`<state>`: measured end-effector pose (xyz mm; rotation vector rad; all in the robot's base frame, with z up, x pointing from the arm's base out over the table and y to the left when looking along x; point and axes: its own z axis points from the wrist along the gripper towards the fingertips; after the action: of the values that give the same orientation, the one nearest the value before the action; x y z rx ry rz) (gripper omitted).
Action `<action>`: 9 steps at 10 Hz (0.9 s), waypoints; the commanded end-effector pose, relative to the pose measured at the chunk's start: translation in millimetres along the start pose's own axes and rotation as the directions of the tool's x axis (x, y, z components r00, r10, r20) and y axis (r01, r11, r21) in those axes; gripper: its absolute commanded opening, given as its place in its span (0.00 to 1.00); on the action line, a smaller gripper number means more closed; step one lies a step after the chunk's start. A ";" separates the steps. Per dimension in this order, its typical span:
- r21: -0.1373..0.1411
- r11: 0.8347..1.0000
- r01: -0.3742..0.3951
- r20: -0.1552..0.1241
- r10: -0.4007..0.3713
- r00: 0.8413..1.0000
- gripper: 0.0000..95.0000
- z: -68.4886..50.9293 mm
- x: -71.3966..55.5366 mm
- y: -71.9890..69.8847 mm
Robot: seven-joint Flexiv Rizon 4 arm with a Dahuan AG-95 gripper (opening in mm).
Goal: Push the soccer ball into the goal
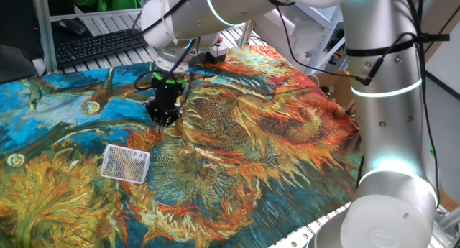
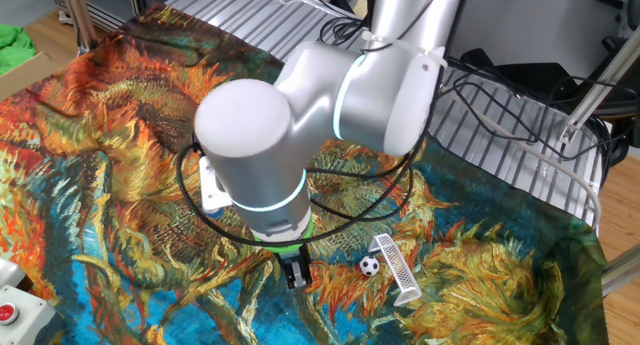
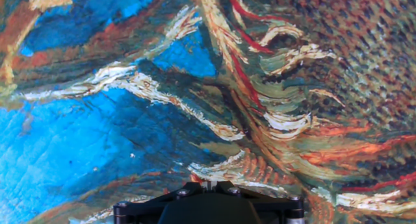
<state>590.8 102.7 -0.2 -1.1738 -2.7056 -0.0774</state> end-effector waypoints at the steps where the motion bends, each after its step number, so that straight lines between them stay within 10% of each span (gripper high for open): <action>1: -0.008 0.996 0.089 0.012 -0.089 0.996 0.00 2.0 -0.9 -0.4; 9: -0.009 0.995 0.101 0.024 -0.101 0.995 0.00 -5.7 12.4 3.2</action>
<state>585.7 114.2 1.8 -1.0474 -2.7862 -0.0913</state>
